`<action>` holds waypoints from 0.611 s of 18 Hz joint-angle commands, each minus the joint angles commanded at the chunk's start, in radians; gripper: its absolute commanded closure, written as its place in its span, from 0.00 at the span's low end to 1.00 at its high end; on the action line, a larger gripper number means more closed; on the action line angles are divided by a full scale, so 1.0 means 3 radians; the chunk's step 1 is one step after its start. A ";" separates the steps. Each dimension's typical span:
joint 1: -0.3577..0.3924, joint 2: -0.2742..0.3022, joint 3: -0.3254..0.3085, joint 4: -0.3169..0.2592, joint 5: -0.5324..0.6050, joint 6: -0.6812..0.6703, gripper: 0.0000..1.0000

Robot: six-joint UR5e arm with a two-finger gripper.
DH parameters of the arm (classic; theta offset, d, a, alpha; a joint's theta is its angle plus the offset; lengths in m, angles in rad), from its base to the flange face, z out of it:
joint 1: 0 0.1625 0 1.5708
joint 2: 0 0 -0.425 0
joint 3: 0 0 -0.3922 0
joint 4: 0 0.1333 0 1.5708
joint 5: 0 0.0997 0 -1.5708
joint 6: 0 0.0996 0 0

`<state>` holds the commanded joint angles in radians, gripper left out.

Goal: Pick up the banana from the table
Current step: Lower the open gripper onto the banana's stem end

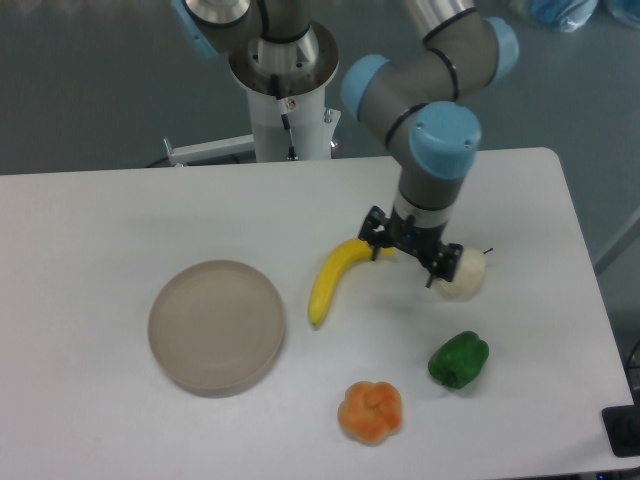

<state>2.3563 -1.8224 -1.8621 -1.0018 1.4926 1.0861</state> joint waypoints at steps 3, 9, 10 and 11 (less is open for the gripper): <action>-0.0107 0.0005 -0.0174 0.0138 0.0025 -0.0010 0.00; -0.0210 -0.0015 -0.0532 0.0583 0.0066 -0.0169 0.00; -0.0225 -0.0010 -0.0548 0.0583 0.0077 -0.0174 0.00; -0.0245 -0.0010 -0.0563 0.0583 0.0082 -0.0184 0.00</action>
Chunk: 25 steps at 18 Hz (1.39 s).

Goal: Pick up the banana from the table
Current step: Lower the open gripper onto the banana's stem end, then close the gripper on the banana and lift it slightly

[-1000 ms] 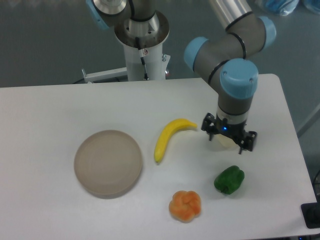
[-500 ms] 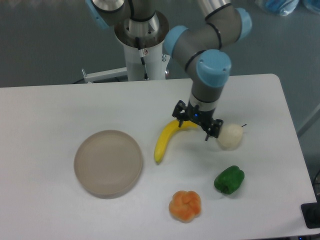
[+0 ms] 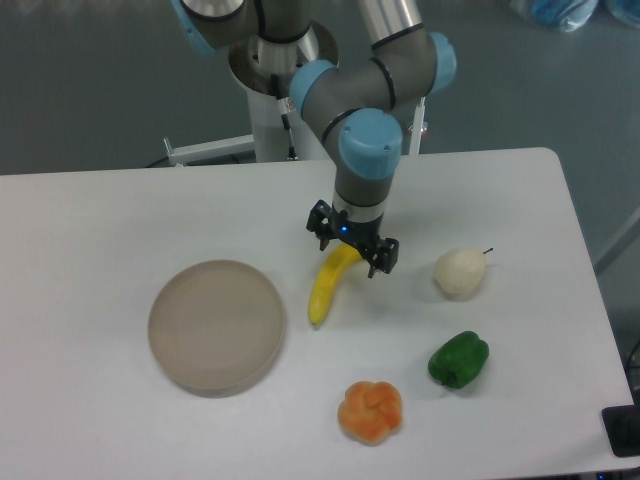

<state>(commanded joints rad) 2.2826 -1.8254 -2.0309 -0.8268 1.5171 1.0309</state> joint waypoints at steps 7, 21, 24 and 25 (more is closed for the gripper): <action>-0.0067 -0.0128 -0.0021 0.0020 0.0000 -0.0056 0.00; -0.0113 -0.0220 0.0030 0.0102 0.0000 -0.0205 0.59; -0.0113 -0.0225 0.0031 0.0102 0.0000 -0.0200 0.69; -0.0113 -0.0225 0.0036 0.0102 0.0000 -0.0200 0.69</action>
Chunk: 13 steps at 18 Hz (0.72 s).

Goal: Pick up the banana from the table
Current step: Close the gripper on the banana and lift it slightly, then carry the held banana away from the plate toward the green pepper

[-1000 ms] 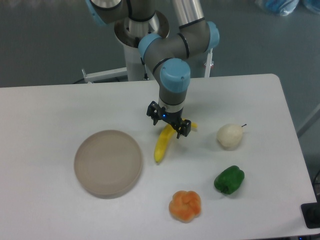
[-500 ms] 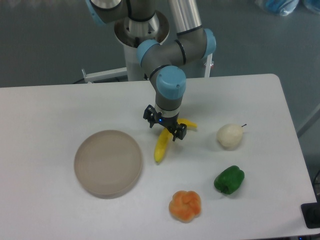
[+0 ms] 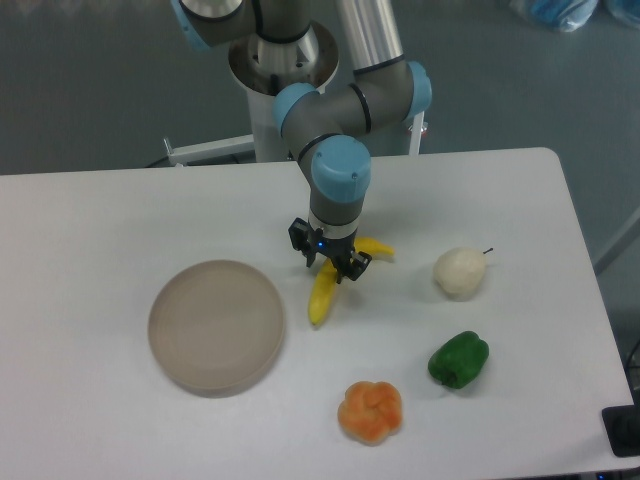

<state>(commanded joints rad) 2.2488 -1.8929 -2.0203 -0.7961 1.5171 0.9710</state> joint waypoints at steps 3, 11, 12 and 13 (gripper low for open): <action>0.0005 0.0000 0.0005 0.0000 0.0000 0.0005 0.73; 0.0158 0.0107 0.0357 -0.0092 0.0051 0.0056 0.75; 0.0224 0.0112 0.0419 -0.0138 0.0066 0.0117 0.75; 0.0271 0.0118 0.0495 -0.0179 0.0066 0.0209 0.75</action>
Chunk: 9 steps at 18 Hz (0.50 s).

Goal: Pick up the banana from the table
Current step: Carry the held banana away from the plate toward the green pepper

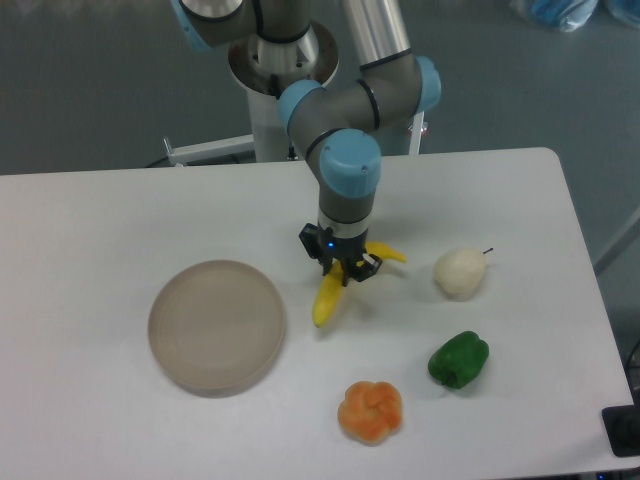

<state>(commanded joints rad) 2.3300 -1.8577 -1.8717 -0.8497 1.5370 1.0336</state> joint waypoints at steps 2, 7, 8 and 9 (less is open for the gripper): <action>0.0082 0.0000 0.0133 -0.0041 0.0005 0.0154 0.76; 0.0123 -0.0051 0.0465 -0.0057 0.0092 0.0287 0.76; 0.0123 -0.0061 0.0517 -0.0062 0.0107 0.0308 0.78; 0.0123 -0.0066 0.0563 -0.0077 0.0118 0.0313 0.78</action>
<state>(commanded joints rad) 2.3669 -1.8776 -1.7029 -0.8728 1.5723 1.1275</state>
